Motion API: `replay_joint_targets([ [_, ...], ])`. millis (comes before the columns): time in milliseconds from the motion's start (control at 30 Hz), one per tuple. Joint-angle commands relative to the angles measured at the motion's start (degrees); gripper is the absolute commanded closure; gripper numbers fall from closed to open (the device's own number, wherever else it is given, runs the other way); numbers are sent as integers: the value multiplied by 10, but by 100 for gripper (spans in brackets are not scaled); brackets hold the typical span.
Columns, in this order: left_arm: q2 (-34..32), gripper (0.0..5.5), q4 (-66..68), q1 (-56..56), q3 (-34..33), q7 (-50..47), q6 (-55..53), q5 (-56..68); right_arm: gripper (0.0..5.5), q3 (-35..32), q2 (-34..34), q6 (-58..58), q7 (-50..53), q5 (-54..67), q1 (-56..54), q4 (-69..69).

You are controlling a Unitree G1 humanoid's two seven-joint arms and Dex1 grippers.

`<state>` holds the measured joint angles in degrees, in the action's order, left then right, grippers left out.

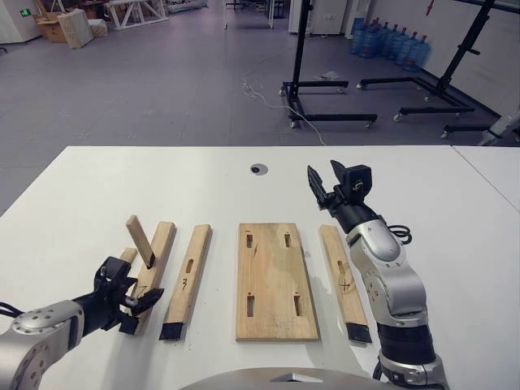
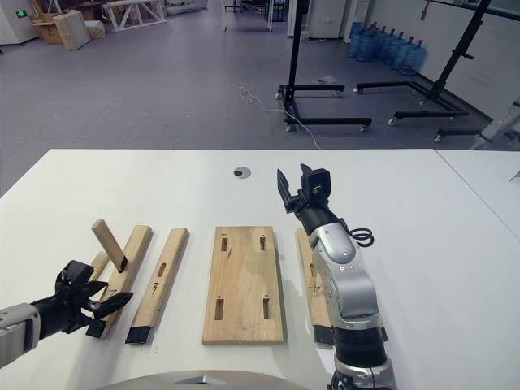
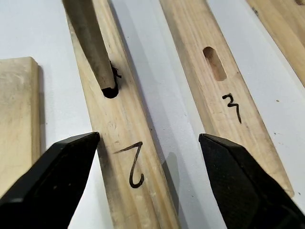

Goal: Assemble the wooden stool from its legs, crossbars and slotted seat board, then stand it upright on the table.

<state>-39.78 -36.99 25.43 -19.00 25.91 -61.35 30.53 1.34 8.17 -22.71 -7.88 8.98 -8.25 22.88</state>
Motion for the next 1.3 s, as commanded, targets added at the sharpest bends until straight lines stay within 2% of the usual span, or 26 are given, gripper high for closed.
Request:
replay_joint_targets([
  [33, 14, 185, 26, 17, 31, -20, 5, -29, 276, 1, 8, -13, -8, -1, -5, 1],
  [333, 30, 291, 70, 10, 51, -28, 58, -70, 276, 1, 10, -11, -14, -2, -16, -7],
  [467, 77, 345, 111, -11, 43, -23, 135, -70, 276, 2, 11, -3, -21, 0, -30, -25],
  [733, 157, 347, 118, 14, 49, -52, 224, -83, 276, -28, 37, 12, -71, 29, -78, -70],
  [833, 184, 347, 93, -19, 30, -34, 295, -56, 276, -64, 31, -19, -135, 129, -112, -95],
  [967, 175, 347, 44, -73, -52, 27, 328, 76, 276, -136, 52, -164, -261, 366, -170, -147],
  [1067, 165, 347, 23, -112, -42, 75, 311, 176, 227, -151, 85, -257, -339, 470, -197, -195],
  [1133, 160, 347, 18, -134, -4, 118, 297, 219, 187, -151, 87, -305, -370, 520, -211, -219],
  [1233, 166, 347, 32, -158, 50, 159, 289, 250, 130, -122, 75, -329, -407, 537, -220, -239],
  [1300, 160, 347, 45, -172, 58, 172, 280, 273, 99, -112, 67, -337, -427, 549, -221, -236],
])
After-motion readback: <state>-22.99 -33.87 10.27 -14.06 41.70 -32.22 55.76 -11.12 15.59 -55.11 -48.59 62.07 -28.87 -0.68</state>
